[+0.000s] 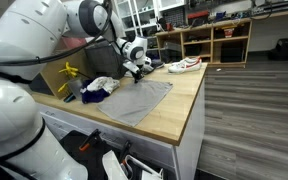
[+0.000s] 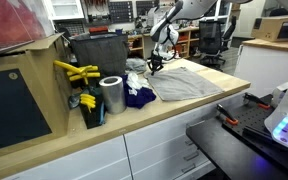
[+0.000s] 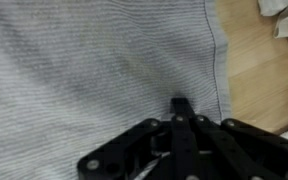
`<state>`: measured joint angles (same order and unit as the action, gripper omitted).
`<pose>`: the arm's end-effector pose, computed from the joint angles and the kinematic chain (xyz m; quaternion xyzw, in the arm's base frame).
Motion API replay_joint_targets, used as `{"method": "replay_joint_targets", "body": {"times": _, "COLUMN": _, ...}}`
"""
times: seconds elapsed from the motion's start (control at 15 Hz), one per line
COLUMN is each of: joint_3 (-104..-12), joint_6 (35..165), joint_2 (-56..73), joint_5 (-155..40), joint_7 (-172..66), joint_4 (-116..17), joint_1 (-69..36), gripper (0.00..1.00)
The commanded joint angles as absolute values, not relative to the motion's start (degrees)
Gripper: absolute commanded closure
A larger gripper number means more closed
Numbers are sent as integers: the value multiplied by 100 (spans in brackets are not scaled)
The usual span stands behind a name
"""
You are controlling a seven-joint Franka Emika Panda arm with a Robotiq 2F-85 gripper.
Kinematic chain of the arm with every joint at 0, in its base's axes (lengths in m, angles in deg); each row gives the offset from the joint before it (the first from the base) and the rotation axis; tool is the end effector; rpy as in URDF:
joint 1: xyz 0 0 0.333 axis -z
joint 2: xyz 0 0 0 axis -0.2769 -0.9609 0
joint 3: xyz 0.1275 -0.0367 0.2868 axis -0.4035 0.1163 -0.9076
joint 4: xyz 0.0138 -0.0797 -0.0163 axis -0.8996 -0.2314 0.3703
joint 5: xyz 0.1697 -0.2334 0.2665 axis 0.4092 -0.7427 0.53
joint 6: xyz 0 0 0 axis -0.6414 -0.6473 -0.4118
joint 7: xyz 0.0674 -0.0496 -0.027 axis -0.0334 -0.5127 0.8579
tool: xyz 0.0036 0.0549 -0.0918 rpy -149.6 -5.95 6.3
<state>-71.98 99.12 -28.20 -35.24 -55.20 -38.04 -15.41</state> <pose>0.7193 0.1001 0.1515 -0.9726 0.1298 0.0262 0.1910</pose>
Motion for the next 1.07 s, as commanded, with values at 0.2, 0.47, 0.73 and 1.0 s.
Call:
{"method": "replay_joint_targets", "body": {"times": 0.2, "joint_3": -7345, "joint_6": 9814, "joint_2": -2689, "joint_5": -3243, "joint_7": -5286, "joint_4": -3894, "joint_1": -1400, "gripper": 66}}
{"method": "replay_joint_targets", "body": {"times": 0.47, "joint_3": -7174, "joint_6": 10258, "joint_2": -2231, "joint_5": -3334, "joint_7": -5206, "joint_4": -4395, "joint_1": -1356, "gripper": 35}}
{"method": "replay_joint_targets", "body": {"times": 0.73, "joint_3": -6900, "joint_6": 10521, "joint_2": -1711, "joint_5": -3425, "joint_7": -5185, "joint_4": -5027, "joint_1": -1228, "gripper": 7}}
{"method": "replay_joint_targets", "body": {"times": 1.0, "joint_3": -6569, "joint_6": 10353, "joint_2": -1242, "joint_5": -3540, "joint_7": -5238, "joint_4": -5629, "joint_1": -1102, "gripper": 0}}
